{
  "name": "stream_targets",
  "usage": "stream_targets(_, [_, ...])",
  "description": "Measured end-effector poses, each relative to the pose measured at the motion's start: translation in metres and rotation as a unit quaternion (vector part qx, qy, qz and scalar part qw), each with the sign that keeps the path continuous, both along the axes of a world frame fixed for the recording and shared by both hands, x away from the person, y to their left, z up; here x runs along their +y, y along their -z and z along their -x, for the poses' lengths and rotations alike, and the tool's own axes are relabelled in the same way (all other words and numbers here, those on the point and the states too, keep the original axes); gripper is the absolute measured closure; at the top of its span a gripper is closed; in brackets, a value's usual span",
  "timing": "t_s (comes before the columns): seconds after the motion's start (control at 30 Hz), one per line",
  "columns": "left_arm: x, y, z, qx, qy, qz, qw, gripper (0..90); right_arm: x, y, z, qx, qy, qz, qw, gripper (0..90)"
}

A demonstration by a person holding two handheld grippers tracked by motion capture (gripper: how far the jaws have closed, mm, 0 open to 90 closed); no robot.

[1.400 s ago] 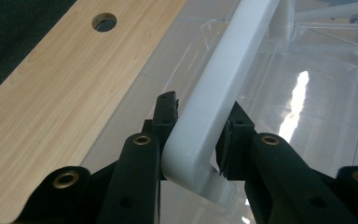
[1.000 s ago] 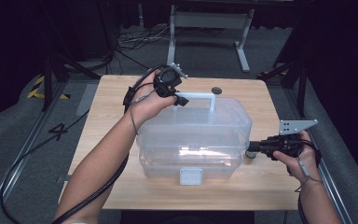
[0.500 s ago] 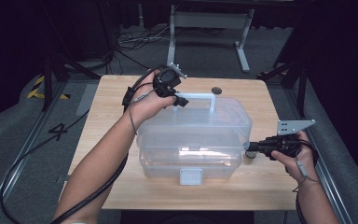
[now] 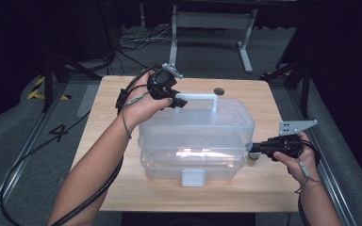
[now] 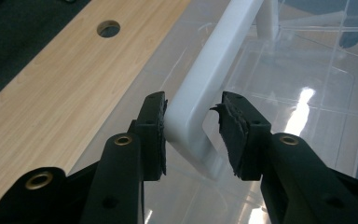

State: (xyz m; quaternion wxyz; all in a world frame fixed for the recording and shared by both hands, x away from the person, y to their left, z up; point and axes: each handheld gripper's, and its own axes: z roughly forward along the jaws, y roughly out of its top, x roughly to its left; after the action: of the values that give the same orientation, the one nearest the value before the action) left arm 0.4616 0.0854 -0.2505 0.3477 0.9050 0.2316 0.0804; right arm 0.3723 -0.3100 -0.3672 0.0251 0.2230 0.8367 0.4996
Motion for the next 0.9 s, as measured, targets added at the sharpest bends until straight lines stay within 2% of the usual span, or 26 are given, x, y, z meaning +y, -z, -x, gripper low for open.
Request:
stream_targets(0.17, [0.017, -0.009, 0.006, -0.016, -0.024, 0.024, 0.9993, 70.1, 0.0, -0.004, -0.001, -0.006, 0.001, -0.001, 1.0, 90.0])
stream_targets(0.2, [0.017, -0.009, 0.006, -0.016, -0.024, 0.024, 0.9993, 70.5, 0.0, -0.004, -0.002, -0.008, 0.002, -0.002, 1.0, 90.0])
stream_targets(0.23, [0.02, -0.011, 0.008, -0.014, -0.026, 0.033, 0.999, 70.5, 0.0, -0.004, -0.002, -0.008, 0.002, -0.002, 1.0, 90.0])
stream_targets(0.33, [0.035, -0.018, 0.016, -0.018, -0.037, 0.056, 0.9976, 74.4, -0.001, -0.008, -0.004, -0.015, 0.003, -0.008, 0.9998, 90.0])
stream_targets(0.43, [0.046, -0.024, 0.026, -0.023, -0.041, 0.069, 0.9965, 78.0, -0.001, -0.009, -0.005, -0.02, 0.006, -0.012, 0.9997, 90.0])
stream_targets(0.47, [0.046, -0.024, 0.026, -0.023, -0.041, 0.069, 0.9965, 79.2, -0.001, -0.01, -0.005, -0.024, 0.008, -0.015, 0.9996, 90.0])
stream_targets(0.57, [0.057, -0.027, 0.039, -0.023, -0.045, 0.073, 0.9961, 79.9, -0.001, -0.012, -0.007, -0.03, 0.009, -0.02, 0.9993, 90.0])
stream_targets(0.77, [0.069, -0.028, 0.052, -0.029, -0.047, 0.073, 0.9958, 80.4, 0.0, -0.013, -0.01, -0.032, 0.009, -0.026, 0.9991, 90.0])
stream_targets(0.9, [0.083, -0.028, 0.063, -0.034, -0.057, 0.082, 0.9945, 80.8, 0.001, -0.014, -0.012, -0.035, 0.011, -0.029, 0.9989, 90.0])
